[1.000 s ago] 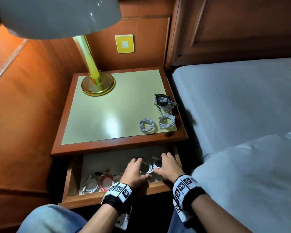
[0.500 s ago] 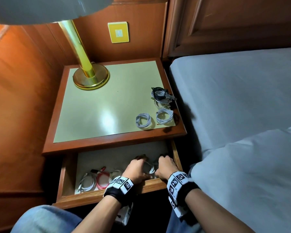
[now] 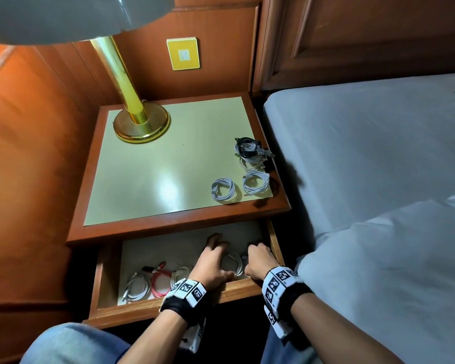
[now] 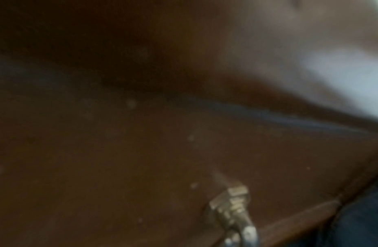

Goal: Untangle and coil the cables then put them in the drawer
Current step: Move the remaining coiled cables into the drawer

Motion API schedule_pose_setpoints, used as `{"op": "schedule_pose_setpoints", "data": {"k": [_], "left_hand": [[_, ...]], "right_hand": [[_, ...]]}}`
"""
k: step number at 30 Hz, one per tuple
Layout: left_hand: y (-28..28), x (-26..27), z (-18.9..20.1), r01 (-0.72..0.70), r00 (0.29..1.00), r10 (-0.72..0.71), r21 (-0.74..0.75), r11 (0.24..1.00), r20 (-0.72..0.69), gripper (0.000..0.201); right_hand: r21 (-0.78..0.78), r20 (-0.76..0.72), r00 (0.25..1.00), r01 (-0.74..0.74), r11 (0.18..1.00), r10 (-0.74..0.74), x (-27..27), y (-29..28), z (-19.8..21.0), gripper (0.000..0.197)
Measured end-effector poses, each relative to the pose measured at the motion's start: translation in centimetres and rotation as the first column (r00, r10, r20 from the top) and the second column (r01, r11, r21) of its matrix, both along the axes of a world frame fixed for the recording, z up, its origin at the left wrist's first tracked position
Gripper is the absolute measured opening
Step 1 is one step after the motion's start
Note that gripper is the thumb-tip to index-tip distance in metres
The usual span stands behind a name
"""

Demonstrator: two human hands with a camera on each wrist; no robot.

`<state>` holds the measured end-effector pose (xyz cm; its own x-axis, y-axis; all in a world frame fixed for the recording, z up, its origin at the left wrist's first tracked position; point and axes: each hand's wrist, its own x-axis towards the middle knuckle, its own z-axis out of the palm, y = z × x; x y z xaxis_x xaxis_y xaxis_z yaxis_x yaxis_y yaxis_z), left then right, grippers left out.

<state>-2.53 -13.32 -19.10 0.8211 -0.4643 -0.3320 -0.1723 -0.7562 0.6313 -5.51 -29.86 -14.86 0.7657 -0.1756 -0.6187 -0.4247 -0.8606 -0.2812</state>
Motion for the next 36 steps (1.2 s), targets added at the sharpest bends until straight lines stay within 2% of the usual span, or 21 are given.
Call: {"op": "schedule_pose_setpoints", "data": {"k": [4, 17, 21, 26, 31, 34, 36], "left_hand": [[0.1, -0.1, 0.0, -0.033, 0.999, 0.033, -0.011, 0.999, 0.012, 0.090], [-0.2, -0.3, 1.0, -0.056, 0.994, 0.062, 0.069, 0.996, -0.090, 0.082], [0.1, -0.3, 1.3, -0.045, 0.995, 0.051, 0.069, 0.997, -0.082, 0.079], [1.1, -0.3, 1.9, -0.039, 0.995, 0.047, 0.089, 0.995, -0.087, 0.073], [2.2, 0.0, 4.1, -0.052, 0.995, 0.057, 0.060, 0.997, -0.078, 0.069], [3.1, 0.4, 6.3, -0.066, 0.998, 0.066, 0.009, 0.998, 0.004, 0.058], [3.5, 0.9, 8.0, -0.104, 0.993, 0.108, -0.076, 0.992, 0.051, 0.052]], "right_hand": [[-0.003, 0.010, 1.000, 0.006, 1.000, -0.006, 0.0, 0.0, 0.1, 0.038], [0.022, -0.036, 0.999, -0.015, 1.000, 0.015, 0.2, -0.3, 0.5, 0.035], [0.052, -0.017, 0.999, -0.038, 0.998, 0.039, 0.7, -0.7, 1.4, 0.043], [0.128, 0.068, 0.997, -0.028, 0.991, 0.019, 1.9, -1.9, 4.3, 0.065], [0.224, 0.227, 0.972, 0.008, 0.975, -0.060, 1.9, -3.8, 7.7, 0.056], [0.240, 0.332, 0.938, 0.019, 0.971, -0.100, 2.4, -5.1, 9.5, 0.053], [0.217, 0.409, 0.904, 0.033, 0.976, -0.121, 2.8, -6.0, 10.5, 0.053]]}}
